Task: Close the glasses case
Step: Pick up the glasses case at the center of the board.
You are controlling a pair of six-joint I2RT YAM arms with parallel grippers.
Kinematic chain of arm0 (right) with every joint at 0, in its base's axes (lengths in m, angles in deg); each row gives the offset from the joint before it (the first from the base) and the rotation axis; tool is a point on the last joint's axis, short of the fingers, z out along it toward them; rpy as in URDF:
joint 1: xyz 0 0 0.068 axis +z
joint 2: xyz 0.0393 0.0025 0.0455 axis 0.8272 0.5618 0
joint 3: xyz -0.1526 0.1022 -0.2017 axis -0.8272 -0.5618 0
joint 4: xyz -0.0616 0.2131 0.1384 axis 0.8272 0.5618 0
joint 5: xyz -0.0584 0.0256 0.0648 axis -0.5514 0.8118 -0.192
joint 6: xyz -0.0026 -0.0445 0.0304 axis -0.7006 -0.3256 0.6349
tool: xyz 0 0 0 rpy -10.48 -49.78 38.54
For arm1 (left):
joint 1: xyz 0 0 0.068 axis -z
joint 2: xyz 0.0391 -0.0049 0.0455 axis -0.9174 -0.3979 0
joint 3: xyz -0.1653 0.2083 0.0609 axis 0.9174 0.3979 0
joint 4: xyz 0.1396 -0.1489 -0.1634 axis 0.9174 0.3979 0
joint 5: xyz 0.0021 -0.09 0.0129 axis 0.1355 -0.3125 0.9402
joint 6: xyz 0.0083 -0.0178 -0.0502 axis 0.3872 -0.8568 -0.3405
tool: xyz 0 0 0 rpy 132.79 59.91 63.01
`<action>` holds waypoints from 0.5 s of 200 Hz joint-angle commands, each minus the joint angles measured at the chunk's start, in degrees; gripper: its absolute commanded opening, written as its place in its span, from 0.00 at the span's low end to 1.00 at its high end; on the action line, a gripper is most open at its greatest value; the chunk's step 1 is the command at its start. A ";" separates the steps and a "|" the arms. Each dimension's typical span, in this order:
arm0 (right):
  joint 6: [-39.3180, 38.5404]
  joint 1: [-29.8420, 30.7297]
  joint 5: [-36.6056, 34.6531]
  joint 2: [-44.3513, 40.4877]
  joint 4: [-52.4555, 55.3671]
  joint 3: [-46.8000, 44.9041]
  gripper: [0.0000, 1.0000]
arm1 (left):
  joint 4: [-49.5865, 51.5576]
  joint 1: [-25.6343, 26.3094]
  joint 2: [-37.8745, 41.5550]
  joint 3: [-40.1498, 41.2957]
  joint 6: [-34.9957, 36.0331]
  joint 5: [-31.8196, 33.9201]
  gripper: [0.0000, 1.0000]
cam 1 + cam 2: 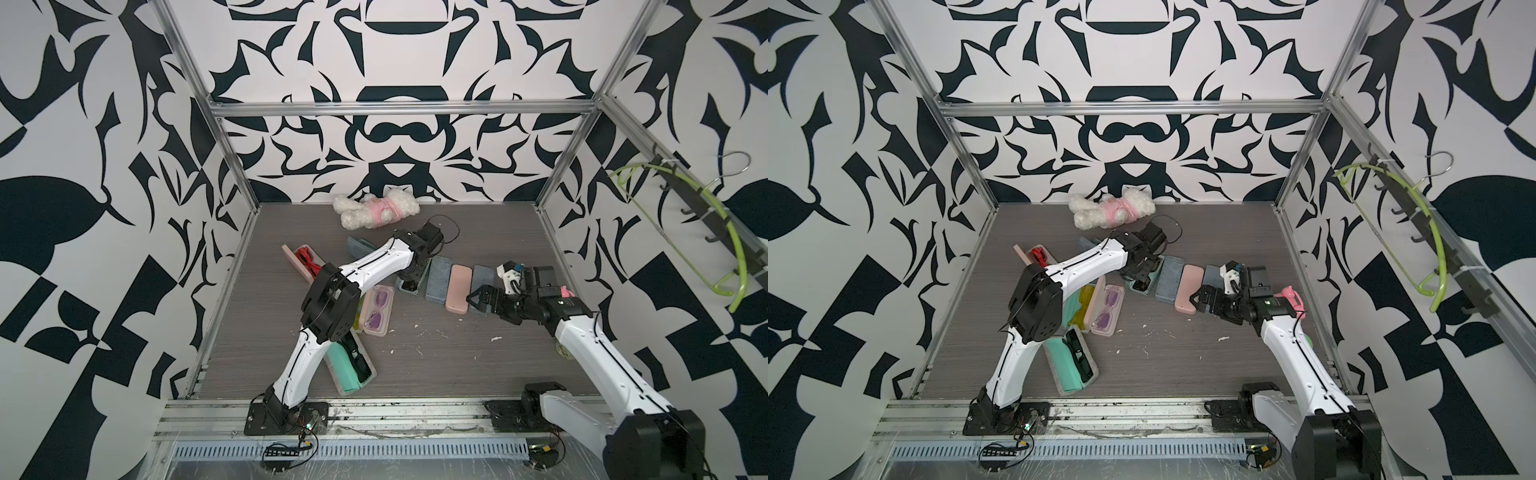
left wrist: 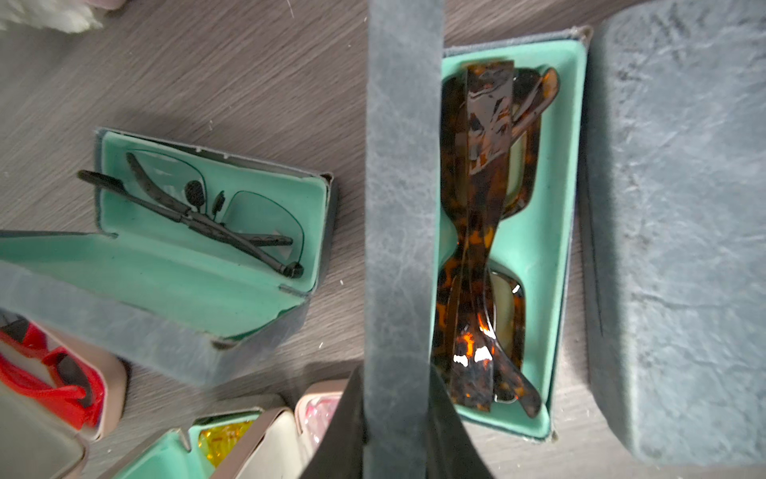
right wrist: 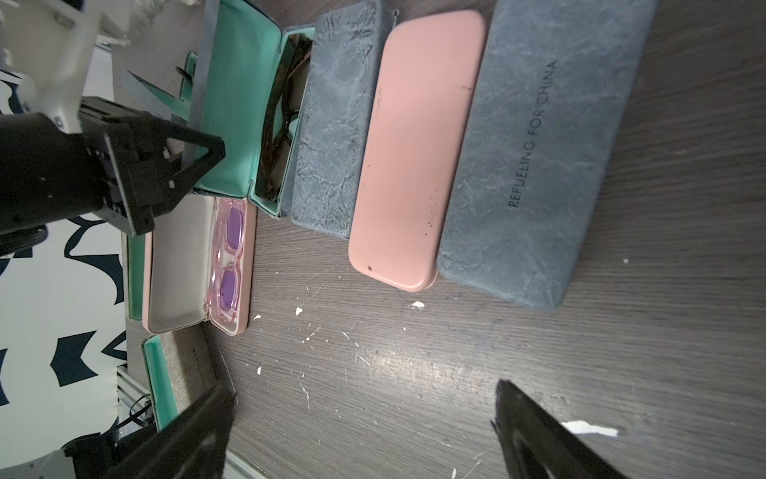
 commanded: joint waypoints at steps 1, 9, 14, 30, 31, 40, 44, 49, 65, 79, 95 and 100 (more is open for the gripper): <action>0.22 0.47 0.48 -1.43 -0.45 0.35 1.00 | 0.85 0.72 6.05 0.70 0.02 0.90 0.18; 0.27 0.47 0.50 -1.55 -0.44 0.35 1.00 | 0.80 0.80 6.92 1.25 -0.17 1.05 0.18; 0.29 0.48 0.49 -1.61 -0.44 0.27 1.00 | 0.81 0.81 7.41 1.74 -0.40 1.19 0.18; 0.37 0.56 0.49 -1.82 -0.35 0.27 1.00 | 0.85 1.06 9.10 2.97 -0.92 1.49 0.18; 0.45 0.56 0.49 -1.83 -0.31 0.27 1.00 | 0.85 1.11 9.17 3.06 -0.94 1.49 0.18; 0.68 0.68 0.58 -2.05 -0.43 0.13 1.00 | 0.85 1.31 10.29 3.85 -1.34 1.49 0.18; 0.78 0.72 0.66 -2.09 -0.37 0.17 1.00 | 0.92 1.39 10.74 4.24 -1.52 1.54 0.18; 0.88 0.82 0.75 -2.25 -0.38 0.11 1.00 | 0.98 1.57 11.30 4.72 -1.80 1.70 0.18; 1.42 1.41 0.95 -2.92 -0.20 0.31 1.00 | 1.36 2.32 13.30 6.50 -2.80 1.84 0.18; 1.90 2.27 0.72 -3.64 0.14 0.44 1.00 | 1.84 3.18 15.17 8.32 -3.99 2.19 0.18; 3.11 3.64 0.51 -4.50 0.23 0.40 1.00 | 1.99 4.65 17.74 11.11 -5.57 2.47 0.18; 3.68 4.16 0.49 -4.72 0.14 0.28 1.00 | 2.19 5.24 18.49 11.90 -6.01 2.83 0.18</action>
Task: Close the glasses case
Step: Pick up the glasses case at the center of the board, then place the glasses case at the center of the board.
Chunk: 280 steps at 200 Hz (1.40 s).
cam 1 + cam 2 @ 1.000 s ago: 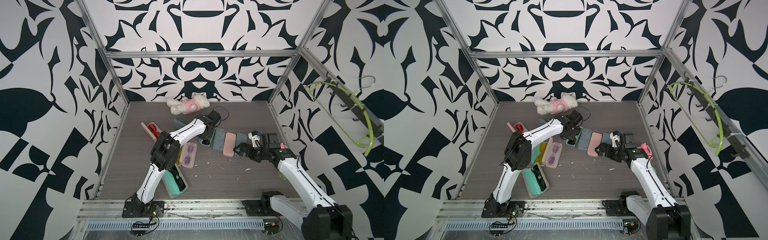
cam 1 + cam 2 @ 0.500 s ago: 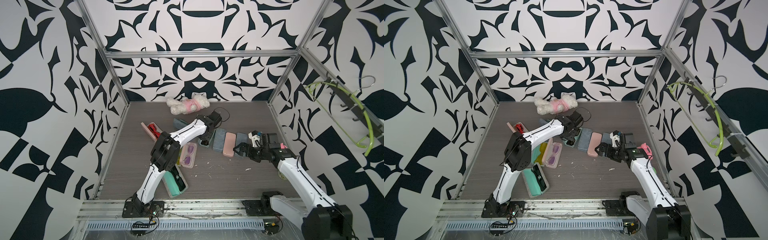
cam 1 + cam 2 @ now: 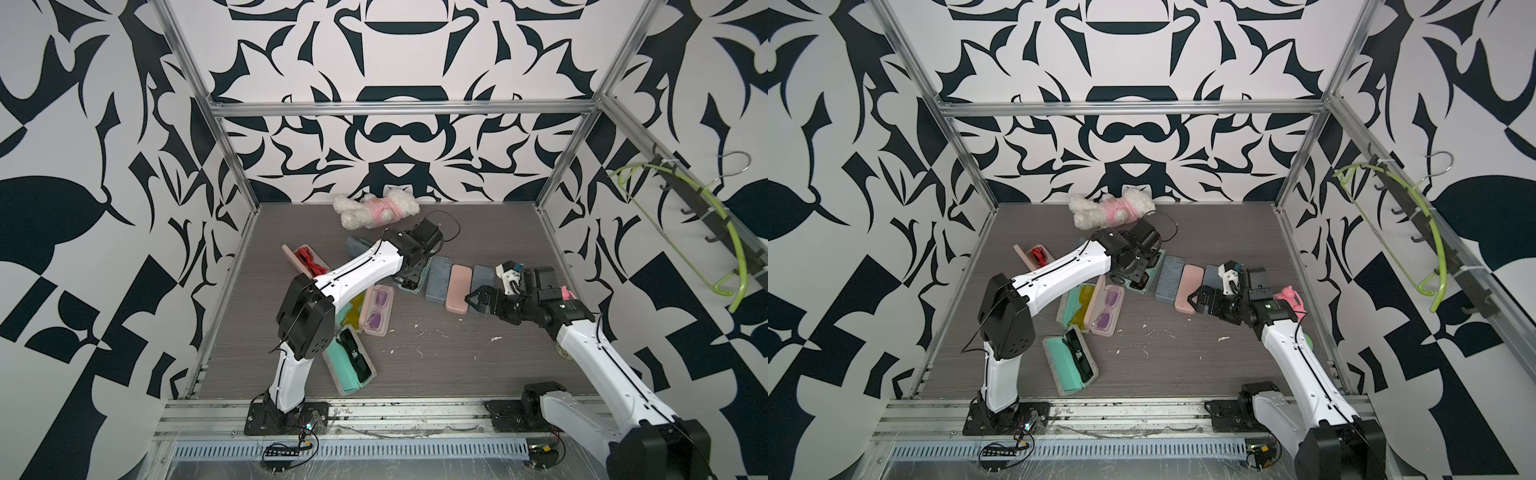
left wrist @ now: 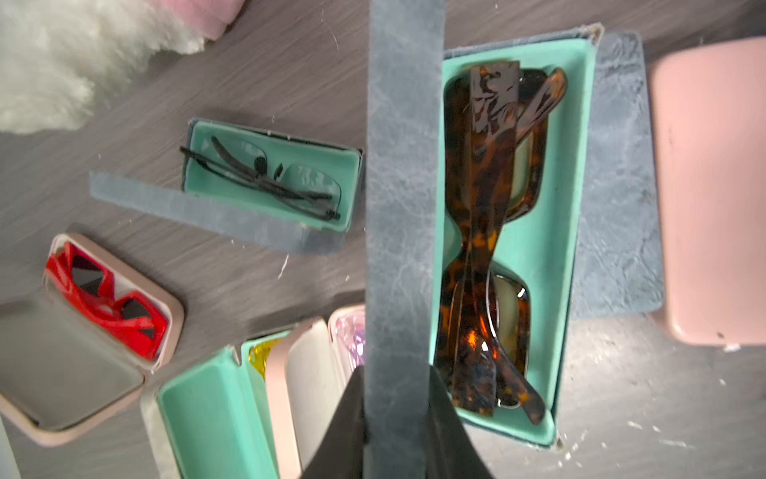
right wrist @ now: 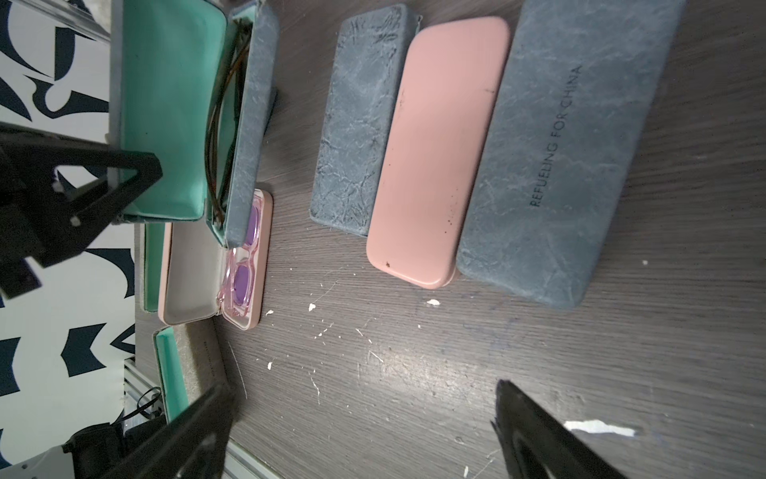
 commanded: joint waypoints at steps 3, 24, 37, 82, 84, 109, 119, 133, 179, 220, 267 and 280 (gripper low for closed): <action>2.49 2.35 0.42 -1.95 -0.05 0.20 1.00 | 1.51 2.58 5.02 3.41 -3.43 1.88 0.18; 5.14 6.44 -1.08 -2.69 -0.64 -0.59 1.00 | 2.37 4.52 8.20 7.05 -6.22 2.08 0.18; 7.16 10.03 -3.44 -2.99 -0.98 -1.15 1.00 | 2.26 6.07 10.13 9.41 -8.16 1.83 0.18; 14.52 22.51 -10.15 0.67 -4.21 -3.25 0.98 | 2.52 11.72 13.52 17.12 -15.32 2.26 0.18; 14.74 22.98 -10.30 0.87 -4.39 -3.34 0.98 | 2.52 11.93 13.74 17.43 -15.59 2.19 0.17; 17.23 28.09 -13.11 3.25 -6.10 -3.23 0.96 | 2.67 15.00 15.16 20.93 -19.21 2.48 0.18; 18.18 29.99 -14.55 4.03 -6.34 -2.93 0.96 | 2.96 16.15 15.60 22.11 -20.84 2.66 0.18; 19.24 32.12 -15.70 5.43 -7.02 -2.70 0.95 | 2.79 17.65 15.97 23.75 -22.97 2.40 0.18; 22.05 37.01 -19.65 11.26 -8.01 -1.25 0.88 | 1.15 20.00 16.11 26.81 -27.01 2.16 0.18; 24.58 38.18 -21.38 15.03 -10.96 -1.45 0.85 | -0.49 20.64 15.73 28.21 -28.37 0.82 0.21; 25.23 38.21 -21.65 18.69 -13.06 -1.41 0.84 | -2.77 20.86 15.59 28.88 -29.01 -0.85 0.36; 25.30 38.25 -21.96 19.22 -13.49 -1.36 0.83 | -3.11 20.91 15.90 29.02 -29.31 -1.10 0.41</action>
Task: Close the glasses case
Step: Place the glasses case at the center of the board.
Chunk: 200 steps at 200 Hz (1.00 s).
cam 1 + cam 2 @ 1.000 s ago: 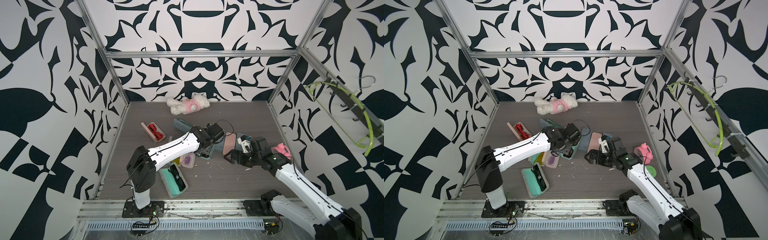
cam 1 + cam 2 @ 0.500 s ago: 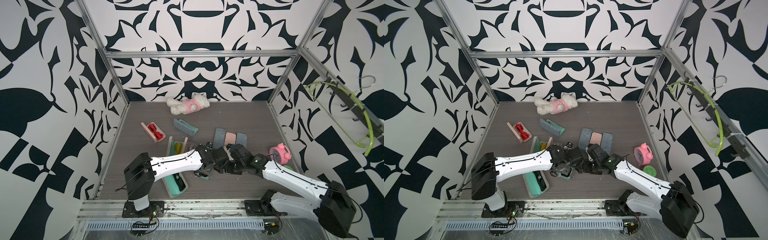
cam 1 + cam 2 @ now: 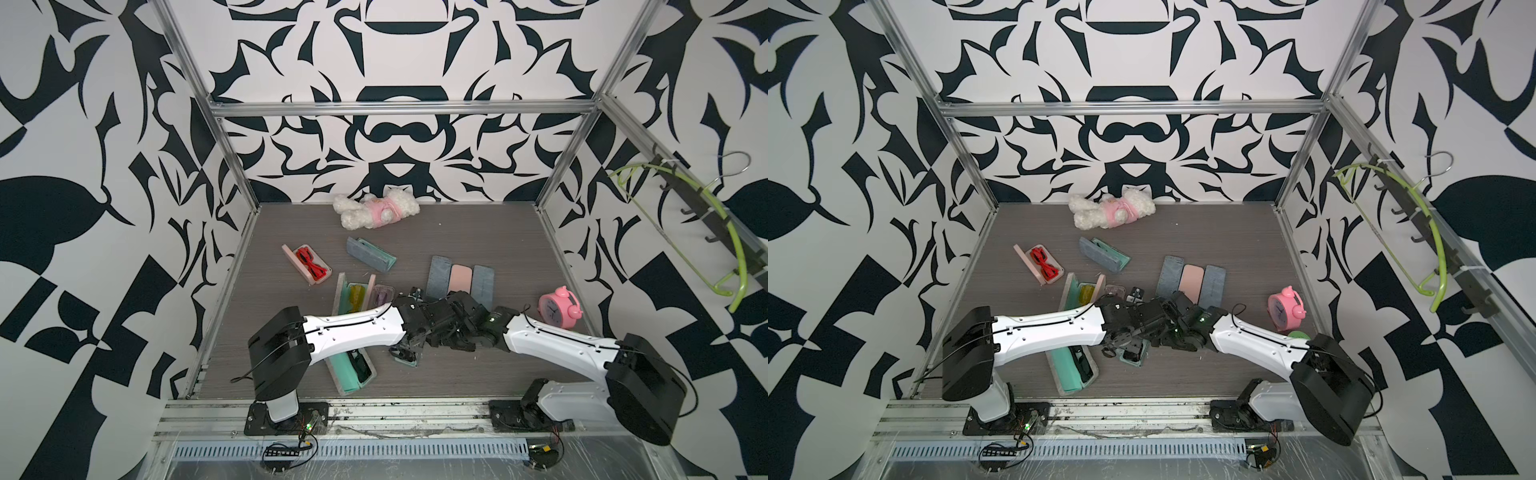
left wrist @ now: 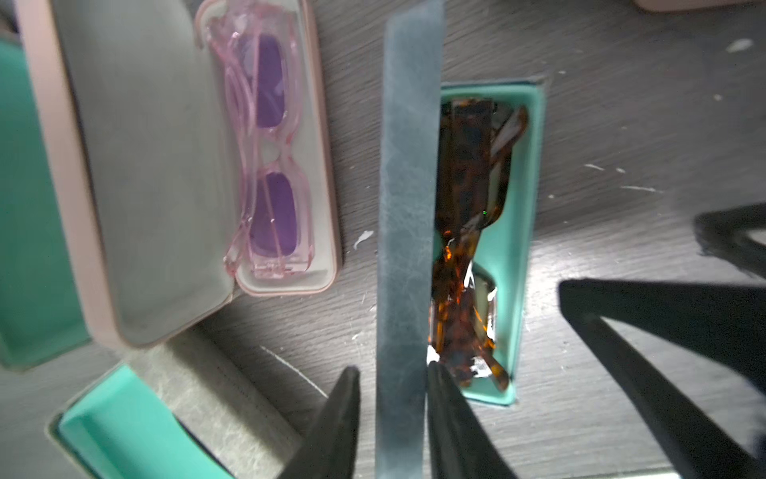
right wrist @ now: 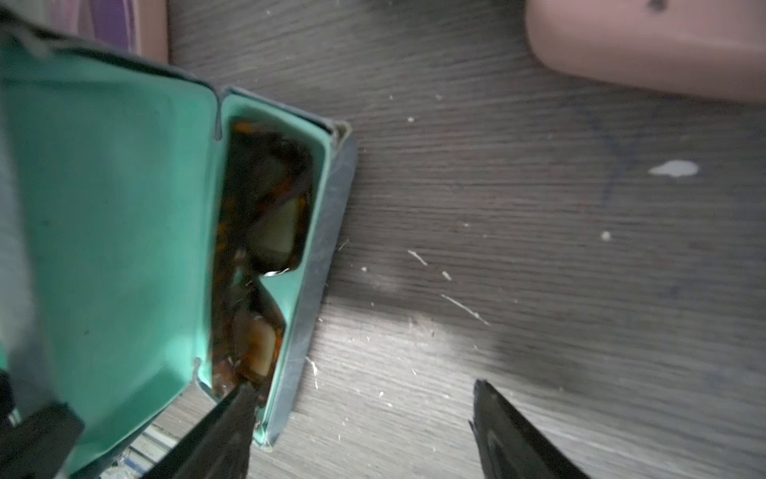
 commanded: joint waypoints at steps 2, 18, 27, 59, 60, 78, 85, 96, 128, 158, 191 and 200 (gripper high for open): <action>0.87 0.50 -1.71 0.62 -2.27 1.95 0.83 | -1.31 0.40 1.90 1.15 -0.67 -0.89 0.42; 0.78 0.43 -1.90 1.19 -2.27 2.38 0.83 | -2.00 0.43 2.75 1.59 -0.87 -1.54 0.45; 0.73 0.44 -1.83 1.51 -2.29 2.66 0.82 | -2.44 0.45 3.57 2.01 -0.97 -1.75 0.47; 1.56 0.51 -1.77 1.61 -3.13 2.75 0.79 | -2.88 0.37 7.67 2.83 -0.17 -1.96 0.50; 1.65 0.46 -1.75 1.61 -3.14 2.75 0.79 | -2.86 0.37 7.87 2.84 -0.13 -1.95 0.51; 2.59 0.55 -1.24 1.36 -4.10 2.32 0.76 | -3.12 -0.39 11.25 3.53 0.47 -2.49 0.54; 2.98 0.67 -1.20 1.26 -4.46 2.23 0.76 | -3.83 -0.94 12.96 4.08 0.84 -3.13 0.55; 3.65 1.00 -1.20 1.17 -4.93 2.06 0.75 | -5.47 -2.40 15.80 5.29 1.68 -4.96 0.58; 5.49 4.20 -2.35 3.66 -6.07 3.41 0.71 | -14.09 -9.64 23.72 11.54 4.15 -15.81 0.60; 7.13 7.41 -4.42 8.01 -5.45 5.94 0.64 | -18.17 -16.48 28.63 15.80 6.23 -23.08 0.59; 9.01 8.68 -6.93 9.45 -4.41 6.53 0.57 | -20.08 -19.56 30.64 18.28 8.46 -26.57 0.59; 9.43 8.88 -7.49 9.46 -4.00 6.53 0.53 | -20.65 -20.03 30.96 19.00 8.69 -27.19 0.58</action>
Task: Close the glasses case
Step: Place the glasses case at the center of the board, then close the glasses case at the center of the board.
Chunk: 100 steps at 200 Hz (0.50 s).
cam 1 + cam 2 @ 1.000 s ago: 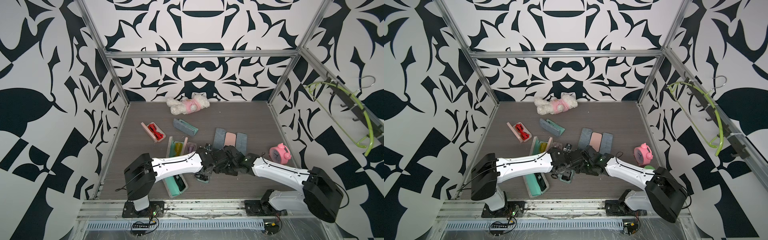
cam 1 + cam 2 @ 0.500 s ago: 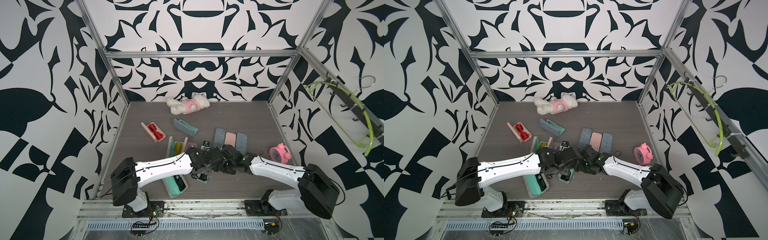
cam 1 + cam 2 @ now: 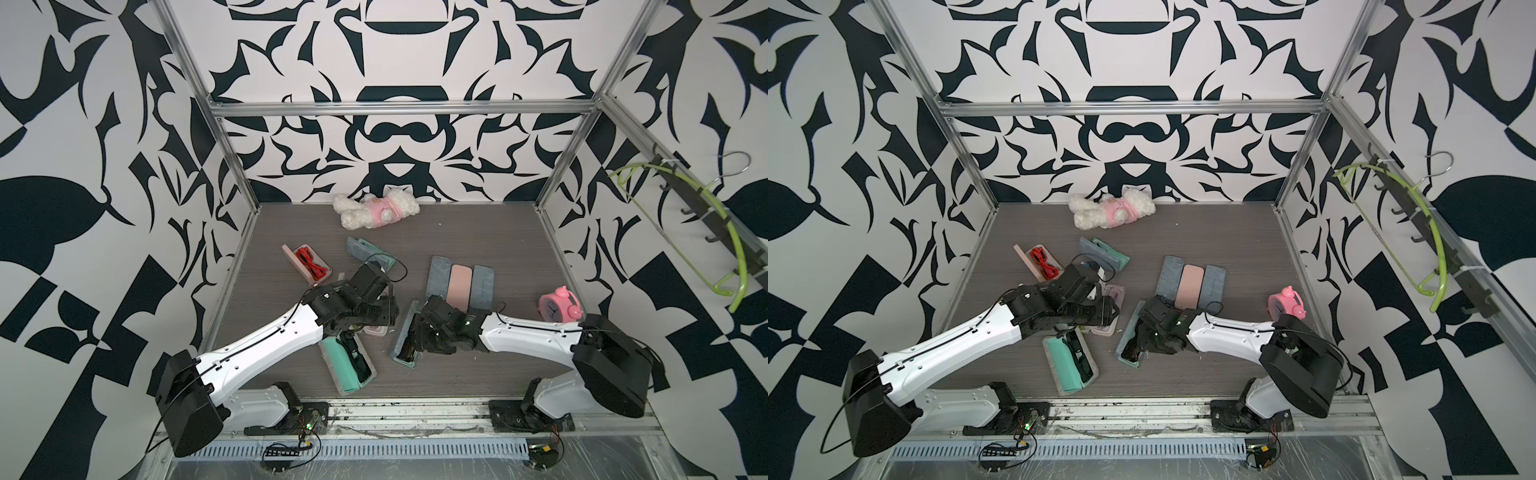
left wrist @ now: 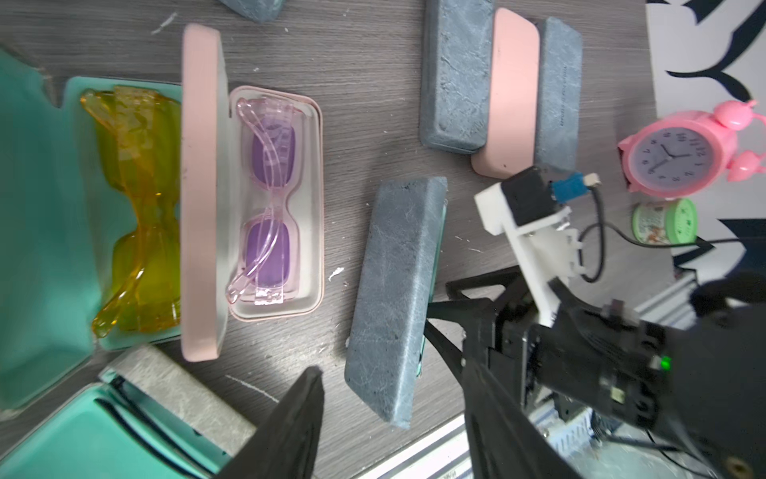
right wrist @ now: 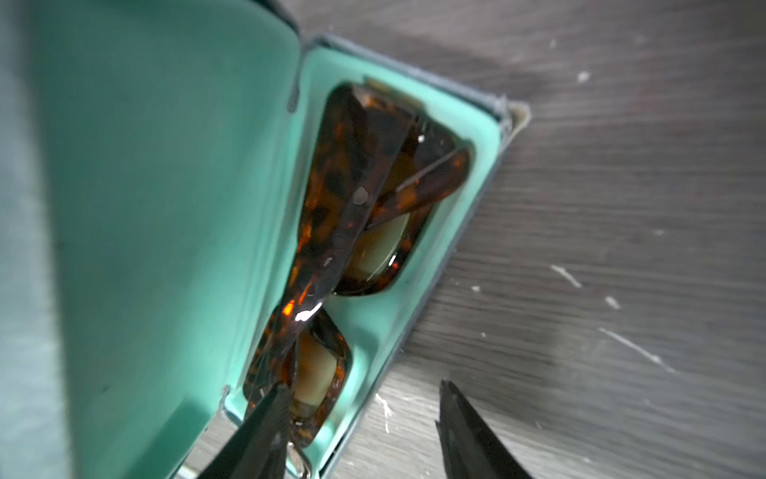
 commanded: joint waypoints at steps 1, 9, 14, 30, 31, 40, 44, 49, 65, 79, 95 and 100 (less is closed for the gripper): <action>2.15 0.46 -3.73 -0.50 1.19 1.92 0.53 | -3.27 -1.19 1.63 1.50 2.66 -5.37 0.58; 2.41 0.57 -4.10 -0.55 1.51 1.96 0.51 | -3.66 -1.45 1.73 2.00 2.75 -5.77 0.58; 2.67 0.60 -4.34 -0.59 1.64 1.87 0.50 | -3.84 -1.56 1.71 2.28 2.82 -5.92 0.58; 3.23 0.81 -4.80 -0.74 1.57 1.50 0.48 | -4.42 -1.76 1.57 2.99 2.84 -6.19 0.56; 3.27 0.80 -4.82 -0.67 1.56 1.47 0.48 | -4.49 -1.76 1.55 3.04 2.84 -6.28 0.56; 3.36 0.90 -4.84 -0.46 1.65 1.50 0.47 | -5.18 -1.81 1.60 3.54 2.78 -6.71 0.55; 3.40 0.87 -4.89 -0.25 1.65 1.51 0.46 | -5.53 -1.85 1.48 3.73 2.76 -6.85 0.55; 3.35 0.89 -4.93 0.00 1.65 1.59 0.46 | -5.81 -1.85 1.39 3.95 2.76 -7.05 0.55; 3.41 0.88 -5.15 0.73 1.72 1.80 0.43 | -6.58 -1.85 1.16 4.45 2.67 -7.49 0.54; 3.38 0.89 -5.78 0.98 1.91 2.00 0.41 | -6.83 -1.85 0.90 4.77 2.54 -7.85 0.52; 3.36 0.94 -5.98 1.08 2.05 2.46 0.40 | -7.62 -1.85 0.73 5.33 2.24 -8.69 0.51; 3.20 0.91 -6.03 1.15 2.22 2.69 0.39 | -7.88 -1.85 0.63 5.50 2.17 -8.97 0.50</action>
